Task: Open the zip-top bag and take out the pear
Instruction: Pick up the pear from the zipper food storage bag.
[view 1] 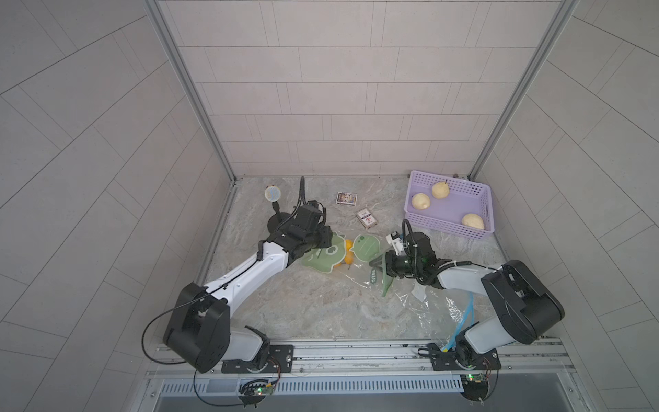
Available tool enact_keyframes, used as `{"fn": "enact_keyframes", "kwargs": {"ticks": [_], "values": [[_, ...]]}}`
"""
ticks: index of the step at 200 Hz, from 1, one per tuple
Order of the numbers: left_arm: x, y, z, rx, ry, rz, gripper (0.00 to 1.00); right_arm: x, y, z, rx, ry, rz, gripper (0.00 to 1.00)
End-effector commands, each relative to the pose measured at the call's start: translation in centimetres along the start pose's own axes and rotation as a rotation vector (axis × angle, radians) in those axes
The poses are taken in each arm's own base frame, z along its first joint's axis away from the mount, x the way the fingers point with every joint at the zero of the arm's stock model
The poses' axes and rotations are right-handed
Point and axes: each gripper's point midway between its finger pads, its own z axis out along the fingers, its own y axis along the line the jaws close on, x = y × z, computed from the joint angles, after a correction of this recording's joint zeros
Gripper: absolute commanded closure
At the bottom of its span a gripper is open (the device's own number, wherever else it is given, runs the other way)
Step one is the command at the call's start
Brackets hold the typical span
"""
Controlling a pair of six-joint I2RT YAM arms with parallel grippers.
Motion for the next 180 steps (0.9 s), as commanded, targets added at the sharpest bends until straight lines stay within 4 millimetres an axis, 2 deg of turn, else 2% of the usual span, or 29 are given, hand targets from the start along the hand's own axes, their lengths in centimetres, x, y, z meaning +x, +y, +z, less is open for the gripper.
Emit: {"fn": "enact_keyframes", "kwargs": {"ticks": [1, 9, 25, 47, 62, 79, 91, 95, 101, 117, 136, 159, 171, 180], "values": [[1.1, -0.8, 0.8, -0.003, 0.059, 0.026, 0.50, -0.1, 0.4, -0.4, -0.005, -0.008, -0.027, 0.71], [1.5, -0.1, 1.6, -0.034, 0.077, 0.029, 0.48, -0.1, 0.3, -0.5, -0.004, -0.008, -0.027, 0.71], [2.4, 3.3, 2.0, -0.158, 0.095, 0.023, 0.42, -0.2, 0.3, -0.5, -0.005, -0.008, -0.030, 0.71], [2.1, 6.3, 0.2, -0.200, -0.025, -0.067, 0.31, 0.0, 0.1, -0.7, 0.000, 0.001, -0.037, 0.71], [1.1, 7.0, -1.4, -0.219, -0.092, -0.062, 0.23, 0.1, 0.1, -0.6, -0.004, 0.008, -0.039, 0.71], [0.9, 7.4, -2.1, -0.231, -0.087, -0.063, 0.19, 0.1, 0.0, -0.6, -0.009, 0.013, -0.039, 0.71], [1.2, 7.4, -1.4, -0.207, -0.070, -0.060, 0.14, 0.1, 0.1, -0.5, -0.014, 0.017, -0.039, 0.71], [1.4, 7.5, -0.9, -0.201, -0.056, -0.062, 0.08, 0.1, 0.1, -0.5, -0.015, 0.018, -0.038, 0.71], [1.8, 7.7, -0.2, -0.195, -0.030, -0.070, 0.04, 0.1, 0.1, -0.4, -0.017, 0.022, -0.040, 0.71], [3.1, 7.9, 2.0, -0.146, 0.045, -0.095, 0.01, 0.1, 0.2, -0.2, -0.022, 0.030, -0.042, 0.71], [3.4, 6.6, 4.2, -0.031, 0.097, -0.106, 0.01, 0.1, 0.1, -0.1, -0.023, 0.038, -0.041, 0.71], [3.1, 5.8, 5.9, 0.031, 0.095, -0.107, 0.04, 0.2, 0.0, 0.0, -0.027, 0.047, -0.041, 0.71], [3.5, 5.6, 6.5, 0.053, 0.109, -0.105, 0.22, 0.3, 0.0, 0.0, -0.026, 0.051, -0.046, 0.71], [3.7, 5.0, 6.7, 0.085, 0.117, -0.105, 0.47, 0.4, -0.1, 0.0, -0.021, 0.056, -0.047, 0.71]]}}
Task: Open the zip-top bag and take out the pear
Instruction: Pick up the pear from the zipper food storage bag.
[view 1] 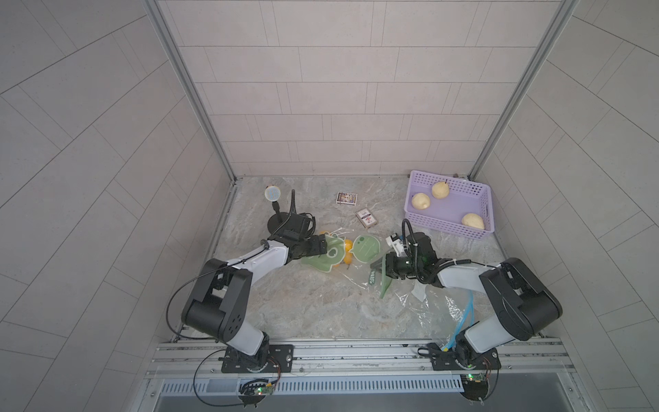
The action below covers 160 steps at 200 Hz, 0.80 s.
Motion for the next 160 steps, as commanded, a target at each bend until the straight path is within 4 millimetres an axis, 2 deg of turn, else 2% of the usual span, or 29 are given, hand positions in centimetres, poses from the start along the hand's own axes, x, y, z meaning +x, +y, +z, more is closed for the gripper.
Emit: {"fn": "enact_keyframes", "kwargs": {"ticks": [1, 12, 28, 71, 132, 160], "values": [[-2.0, -3.3, 0.0, 0.151, -0.049, 0.034, 0.50, -0.4, 0.6, 0.0, -0.017, 0.002, -0.032, 0.71], [-1.7, -3.5, -0.2, 0.171, -0.049, 0.037, 0.78, -0.5, 0.6, 0.0, -0.014, 0.001, -0.033, 0.71], [-1.8, -4.0, -1.1, 0.190, -0.066, 0.049, 1.00, -0.7, 0.9, 0.0, -0.023, -0.001, -0.038, 0.71], [-1.5, -9.8, -5.6, 0.303, -0.114, 0.147, 1.00, -1.6, 0.9, -0.7, -0.060, -0.032, -0.027, 0.71], [-1.8, -13.1, -10.7, 0.399, -0.182, 0.132, 1.00, -2.1, 1.6, -2.0, -0.124, -0.039, -0.044, 0.61], [-2.1, -14.1, -12.1, 0.440, -0.198, 0.116, 1.00, -1.6, 2.4, -2.5, -0.182, -0.020, -0.078, 0.50]]}}
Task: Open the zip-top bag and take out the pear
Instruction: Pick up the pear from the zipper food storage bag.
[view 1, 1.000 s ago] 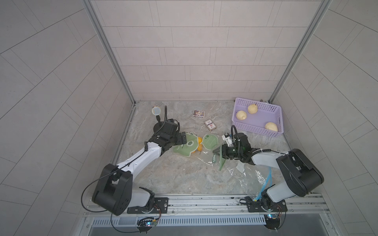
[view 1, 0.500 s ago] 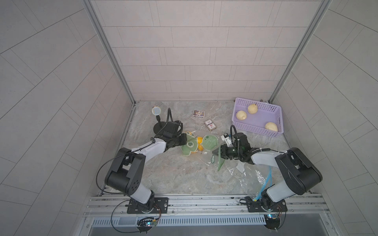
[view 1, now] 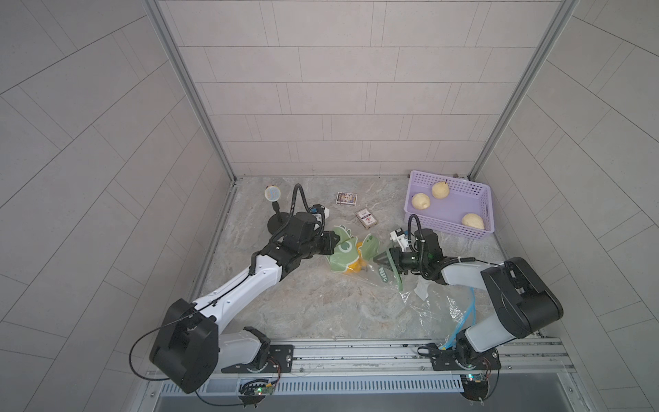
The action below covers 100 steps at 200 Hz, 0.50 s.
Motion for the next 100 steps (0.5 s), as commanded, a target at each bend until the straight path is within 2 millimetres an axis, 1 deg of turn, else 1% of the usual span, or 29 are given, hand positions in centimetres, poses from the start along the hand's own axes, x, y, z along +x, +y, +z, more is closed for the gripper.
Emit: {"fn": "enact_keyframes", "kwargs": {"ticks": [1, 10, 25, 42, 58, 65, 72, 79, 87, 100], "values": [[-1.9, -2.3, -1.3, 0.055, -0.048, -0.020, 1.00, 0.4, 1.8, -0.6, -0.087, 0.015, -0.064, 0.49], [-2.0, -2.8, -1.4, 0.078, -0.047, -0.029, 1.00, 0.6, 2.3, -0.7, -0.114, 0.028, -0.083, 0.45], [-2.7, -3.8, -1.8, 0.115, -0.072, -0.046, 1.00, 1.1, 2.6, -0.8, -0.139, 0.055, -0.116, 0.42], [-3.8, -5.3, -2.8, 0.167, -0.109, -0.063, 1.00, 1.6, 2.2, -0.9, -0.129, 0.072, -0.130, 0.43], [-4.7, -5.7, -3.7, 0.172, -0.144, -0.075, 1.00, 1.5, 1.7, -1.3, -0.124, 0.064, -0.121, 0.45], [-4.9, -5.4, -3.9, 0.160, -0.167, -0.087, 1.00, 1.4, 1.6, -1.5, -0.124, 0.057, -0.114, 0.45], [-4.9, -4.6, -3.9, 0.129, -0.188, -0.107, 1.00, 1.3, 1.5, -1.7, -0.124, 0.049, -0.114, 0.45], [-4.5, -3.5, -3.6, 0.092, -0.187, -0.125, 1.00, 1.4, 1.4, -1.7, -0.120, 0.048, -0.111, 0.45], [-3.5, -2.4, -2.9, 0.056, -0.163, -0.144, 1.00, 1.5, 1.3, -1.6, -0.121, 0.052, -0.103, 0.45], [-1.4, -1.1, -1.6, 0.035, -0.099, -0.163, 1.00, 1.5, 1.4, -1.6, -0.132, 0.051, -0.097, 0.45]]}}
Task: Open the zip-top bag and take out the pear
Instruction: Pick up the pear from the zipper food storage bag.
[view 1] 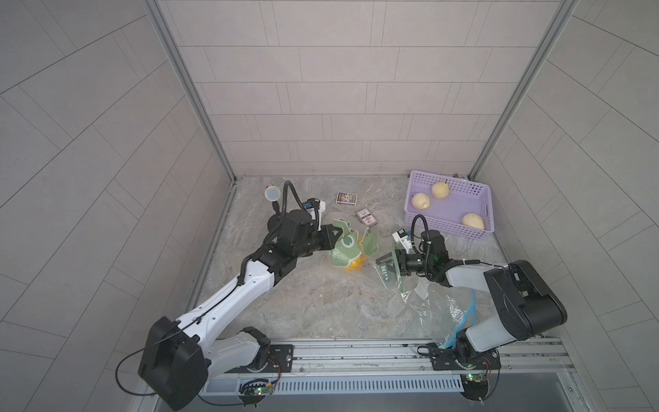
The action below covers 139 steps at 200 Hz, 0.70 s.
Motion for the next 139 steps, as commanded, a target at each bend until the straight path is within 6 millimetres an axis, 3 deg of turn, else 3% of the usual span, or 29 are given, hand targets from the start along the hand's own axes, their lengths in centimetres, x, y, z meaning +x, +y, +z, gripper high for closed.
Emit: {"fn": "enact_keyframes", "kwargs": {"ticks": [1, 26, 67, 74, 88, 103, 117, 139], "values": [[1.7, 2.4, 1.0, -0.057, 0.019, -0.064, 1.00, 0.2, 0.7, -0.1, -0.036, 0.001, -0.032, 0.44], [5.3, 5.6, 2.5, -0.082, 0.055, -0.142, 1.00, 0.8, -0.3, 0.3, -0.024, 0.016, 0.001, 0.47], [8.6, 9.3, 2.2, -0.189, 0.097, -0.158, 1.00, 2.1, -2.0, 1.1, 0.000, 0.045, 0.053, 0.53], [9.1, 9.6, 1.9, -0.215, 0.119, -0.154, 0.91, 2.1, -2.1, 1.2, 0.003, 0.048, 0.061, 0.54], [9.4, 9.9, 0.8, -0.261, 0.154, -0.126, 0.62, 2.3, -2.2, 1.2, 0.004, 0.050, 0.064, 0.55], [8.3, 9.3, -1.1, -0.300, 0.142, -0.059, 0.44, 2.5, -2.3, 1.1, 0.015, 0.054, 0.060, 0.55], [6.5, 8.1, -3.0, -0.329, 0.108, -0.002, 0.36, 2.8, -2.4, 0.9, 0.030, 0.061, 0.057, 0.55], [4.5, 5.7, -4.7, -0.318, 0.096, 0.054, 0.34, 2.9, -2.3, 0.8, 0.039, 0.065, 0.043, 0.55]]}}
